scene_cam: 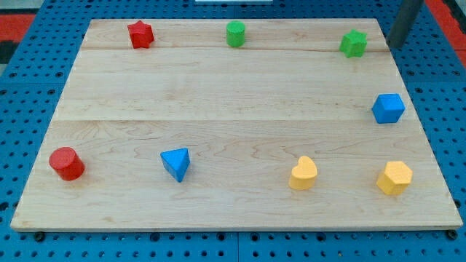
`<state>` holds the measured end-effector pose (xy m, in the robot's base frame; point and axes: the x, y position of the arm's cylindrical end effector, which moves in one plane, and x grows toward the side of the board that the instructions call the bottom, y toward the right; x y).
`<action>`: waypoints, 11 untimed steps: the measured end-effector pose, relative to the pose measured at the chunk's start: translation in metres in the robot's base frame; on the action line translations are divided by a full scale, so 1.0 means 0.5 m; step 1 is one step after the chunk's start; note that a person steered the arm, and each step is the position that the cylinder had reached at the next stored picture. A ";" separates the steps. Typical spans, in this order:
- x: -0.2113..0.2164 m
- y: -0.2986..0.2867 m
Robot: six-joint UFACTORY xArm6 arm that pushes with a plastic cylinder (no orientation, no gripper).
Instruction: Move your arm closer to the red star
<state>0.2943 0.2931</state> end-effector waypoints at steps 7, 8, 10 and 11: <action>0.061 -0.938; 0.034 -1.099; -0.096 -1.102; -0.142 -1.065</action>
